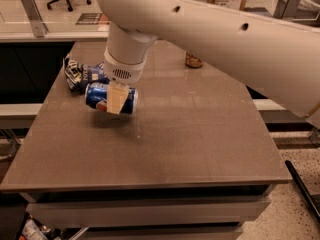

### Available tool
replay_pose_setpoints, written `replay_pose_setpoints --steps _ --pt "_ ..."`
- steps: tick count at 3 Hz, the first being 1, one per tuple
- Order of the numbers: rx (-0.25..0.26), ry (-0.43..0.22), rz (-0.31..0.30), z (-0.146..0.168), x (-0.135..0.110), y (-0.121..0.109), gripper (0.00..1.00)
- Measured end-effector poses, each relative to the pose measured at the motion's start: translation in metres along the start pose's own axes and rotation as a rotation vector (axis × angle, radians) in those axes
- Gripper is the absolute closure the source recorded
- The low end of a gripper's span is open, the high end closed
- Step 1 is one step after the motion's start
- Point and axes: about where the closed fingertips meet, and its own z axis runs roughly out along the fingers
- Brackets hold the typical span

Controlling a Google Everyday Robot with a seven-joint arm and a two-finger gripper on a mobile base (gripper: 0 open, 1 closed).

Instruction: Place pepsi can upright

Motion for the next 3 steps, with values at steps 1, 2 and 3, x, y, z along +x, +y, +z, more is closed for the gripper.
replay_pose_setpoints --steps 1,2,3 --pt "0.050 -0.098 -0.012 -0.015 0.008 -0.013 1.00" --pt "0.095 -0.188 -0.042 -0.031 0.013 -0.025 1.00" --pt "0.130 -0.257 -0.071 -0.047 0.018 -0.027 1.00"
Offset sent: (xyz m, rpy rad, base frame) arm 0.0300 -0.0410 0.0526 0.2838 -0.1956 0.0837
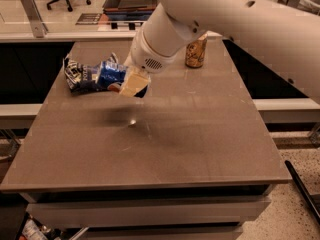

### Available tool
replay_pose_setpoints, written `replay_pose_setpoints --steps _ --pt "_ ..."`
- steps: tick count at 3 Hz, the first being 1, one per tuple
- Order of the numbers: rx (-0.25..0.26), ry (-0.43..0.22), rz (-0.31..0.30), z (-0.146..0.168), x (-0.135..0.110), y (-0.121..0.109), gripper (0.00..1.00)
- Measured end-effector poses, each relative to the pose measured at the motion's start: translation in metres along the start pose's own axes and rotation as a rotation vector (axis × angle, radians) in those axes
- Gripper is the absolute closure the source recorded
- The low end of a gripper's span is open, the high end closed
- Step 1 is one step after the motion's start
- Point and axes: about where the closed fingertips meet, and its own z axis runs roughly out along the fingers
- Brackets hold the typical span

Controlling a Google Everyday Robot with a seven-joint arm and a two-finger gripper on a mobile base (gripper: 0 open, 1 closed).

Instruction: Place pepsi can upright

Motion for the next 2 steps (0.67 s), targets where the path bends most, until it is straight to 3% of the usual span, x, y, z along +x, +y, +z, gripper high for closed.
replay_pose_setpoints --steps 2 --pt "0.013 -0.180 -0.022 -0.011 -0.011 0.018 1.00"
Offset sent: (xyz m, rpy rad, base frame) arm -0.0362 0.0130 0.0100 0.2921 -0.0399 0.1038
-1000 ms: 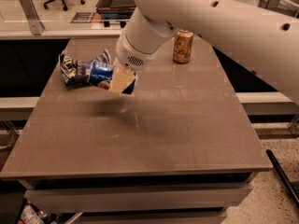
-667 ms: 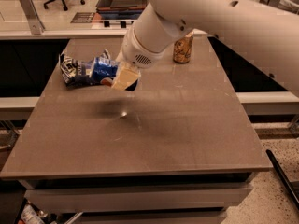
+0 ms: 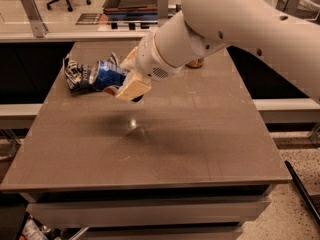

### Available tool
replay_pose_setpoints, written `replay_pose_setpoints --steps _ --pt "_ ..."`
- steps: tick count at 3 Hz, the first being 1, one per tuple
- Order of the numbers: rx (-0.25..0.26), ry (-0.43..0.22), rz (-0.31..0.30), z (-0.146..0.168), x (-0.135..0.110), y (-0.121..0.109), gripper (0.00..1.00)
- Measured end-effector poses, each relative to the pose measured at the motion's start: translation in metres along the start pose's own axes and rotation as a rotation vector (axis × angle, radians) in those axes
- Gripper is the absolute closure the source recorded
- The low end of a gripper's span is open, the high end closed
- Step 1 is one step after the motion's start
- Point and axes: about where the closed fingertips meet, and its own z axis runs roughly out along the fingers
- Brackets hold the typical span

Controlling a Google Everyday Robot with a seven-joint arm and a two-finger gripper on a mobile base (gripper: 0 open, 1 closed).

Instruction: Place pepsi can upright

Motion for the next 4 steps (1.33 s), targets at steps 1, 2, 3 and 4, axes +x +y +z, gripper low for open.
replay_pose_setpoints --steps 1,2,3,4 --pt "0.005 -0.072 -0.012 -0.003 -0.014 0.007 1.00" --pt "-0.002 -0.148 -0.028 -0.001 -0.031 0.009 1.00" --pt "-0.027 -0.224 -0.026 0.007 -0.042 0.008 1.00" --pt "-0.049 -0.302 -0.008 0.019 -0.048 0.009 1.00"
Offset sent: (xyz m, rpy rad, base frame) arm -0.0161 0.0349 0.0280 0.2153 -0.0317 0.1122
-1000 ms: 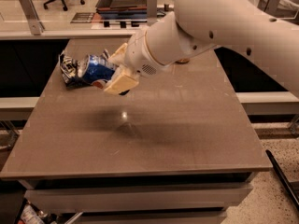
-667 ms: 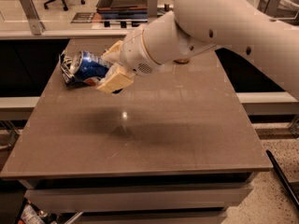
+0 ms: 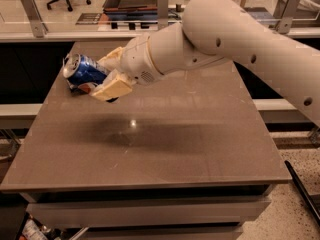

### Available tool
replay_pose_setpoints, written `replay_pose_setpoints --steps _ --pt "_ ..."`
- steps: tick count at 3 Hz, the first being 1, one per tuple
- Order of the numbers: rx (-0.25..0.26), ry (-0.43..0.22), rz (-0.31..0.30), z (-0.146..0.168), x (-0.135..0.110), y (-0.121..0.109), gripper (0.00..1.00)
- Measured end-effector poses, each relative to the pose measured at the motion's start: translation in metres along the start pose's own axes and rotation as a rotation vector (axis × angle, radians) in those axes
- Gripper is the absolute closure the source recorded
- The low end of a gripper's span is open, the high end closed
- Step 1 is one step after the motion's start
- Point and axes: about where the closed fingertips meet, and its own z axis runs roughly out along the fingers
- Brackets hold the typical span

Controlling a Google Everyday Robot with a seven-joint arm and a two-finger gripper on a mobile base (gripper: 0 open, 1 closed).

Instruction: Place pepsi can upright

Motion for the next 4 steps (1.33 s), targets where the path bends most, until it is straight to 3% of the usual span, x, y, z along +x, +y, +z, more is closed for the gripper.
replay_pose_setpoints --steps 4 --pt "-0.007 -0.286 0.109 0.060 0.008 0.013 1.00"
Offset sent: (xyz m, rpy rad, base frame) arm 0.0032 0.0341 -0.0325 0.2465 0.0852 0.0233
